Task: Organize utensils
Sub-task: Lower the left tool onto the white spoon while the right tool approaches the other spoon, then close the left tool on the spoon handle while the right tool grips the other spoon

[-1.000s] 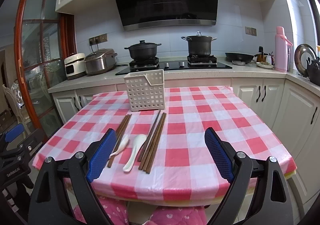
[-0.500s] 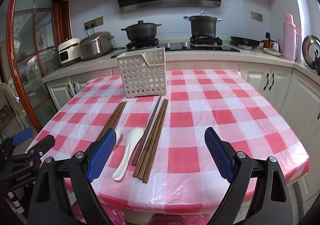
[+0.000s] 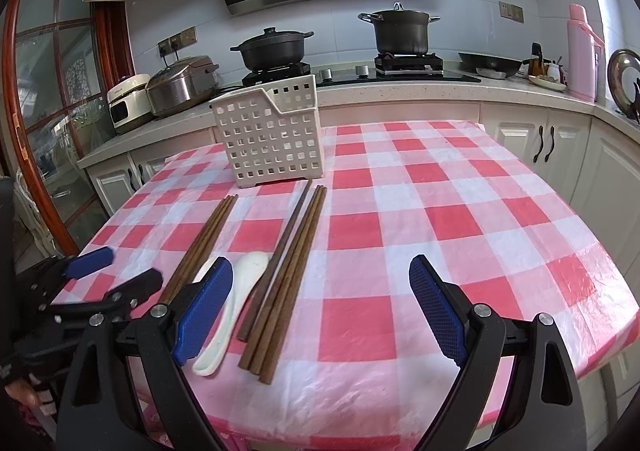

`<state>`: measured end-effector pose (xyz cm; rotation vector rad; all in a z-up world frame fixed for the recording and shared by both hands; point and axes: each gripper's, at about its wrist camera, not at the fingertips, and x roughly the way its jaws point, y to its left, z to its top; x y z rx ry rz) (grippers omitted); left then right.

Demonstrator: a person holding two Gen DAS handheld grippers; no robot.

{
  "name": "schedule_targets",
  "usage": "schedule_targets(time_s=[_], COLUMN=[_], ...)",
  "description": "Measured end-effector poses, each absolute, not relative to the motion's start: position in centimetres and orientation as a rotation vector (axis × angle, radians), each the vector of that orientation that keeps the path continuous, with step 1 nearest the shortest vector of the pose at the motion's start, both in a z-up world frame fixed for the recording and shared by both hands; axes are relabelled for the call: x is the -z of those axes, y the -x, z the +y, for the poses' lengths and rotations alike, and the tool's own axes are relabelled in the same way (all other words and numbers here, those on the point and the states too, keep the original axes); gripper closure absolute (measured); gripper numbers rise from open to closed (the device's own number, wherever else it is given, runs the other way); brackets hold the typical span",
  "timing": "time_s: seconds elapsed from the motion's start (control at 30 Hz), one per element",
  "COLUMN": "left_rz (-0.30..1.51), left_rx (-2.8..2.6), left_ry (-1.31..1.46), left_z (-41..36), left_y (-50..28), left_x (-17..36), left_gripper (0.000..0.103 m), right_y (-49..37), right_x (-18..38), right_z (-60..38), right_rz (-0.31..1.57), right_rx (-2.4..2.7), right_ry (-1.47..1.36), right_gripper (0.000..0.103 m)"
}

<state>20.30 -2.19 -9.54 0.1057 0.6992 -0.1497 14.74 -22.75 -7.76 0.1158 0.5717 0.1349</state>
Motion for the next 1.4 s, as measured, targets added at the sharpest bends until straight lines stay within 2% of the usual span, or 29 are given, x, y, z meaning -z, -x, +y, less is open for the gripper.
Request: schedule_targets(time_s=[0.17,0.3,0.4,0.53,0.7,0.77,0.83,0.93,1.07,1.4], left_rz=[0.755,0.795,0.819,0.829,0.826,0.823,0.804,0.788,0.732,0.636], left_rx=[0.202,0.224,0.218,0.171,0.148,0.14,0.139,0.163,0.175,0.154], left_ry=[-0.126,-0.135,-0.131,-0.146,-0.159,-0.158,-0.16,-0.112,-0.073,0.004], left_z=[-3.8,-4.8,-5.1,-5.4,-5.9,-5.9,-5.8,-5.2,-4.4,-1.0], left_y=[-21.9,-22.9,-23.6,-24.3,-24.5,-24.5,-24.3,-24.1,-23.4,-22.1], left_x=[10.3,11.1,11.6,12.4,13.2,13.4,13.4,12.9,11.9,10.1], left_gripper=[0.035,0.053,0.056,0.066,0.069,0.074,0.088,0.095,0.095,0.095], right_y=[-15.6,-16.3,-16.6,-16.7,-16.9,-17.0,-17.0,-17.2,-17.4,-18.6], right_x=[8.1,8.3,8.5,9.1,9.4,9.4,9.5,9.6,9.5,10.0], right_z=[-23.5,-24.0,-24.0,-23.8,-23.1,-22.9,-22.8,-22.6,-22.2,-18.8], right_rz=[0.578,0.584,0.584,0.598,0.608,0.609,0.612,0.62,0.623,0.694], right_rx=[-0.141,-0.156,-0.168,-0.187,-0.206,-0.209,-0.208,-0.202,-0.196,-0.263], right_ry=[-0.117,-0.134,-0.137,-0.144,-0.133,-0.13,-0.127,-0.128,-0.128,-0.117], right_gripper=[0.018,0.018,0.018,0.018,0.018,0.018,0.018,0.018,0.019,0.04])
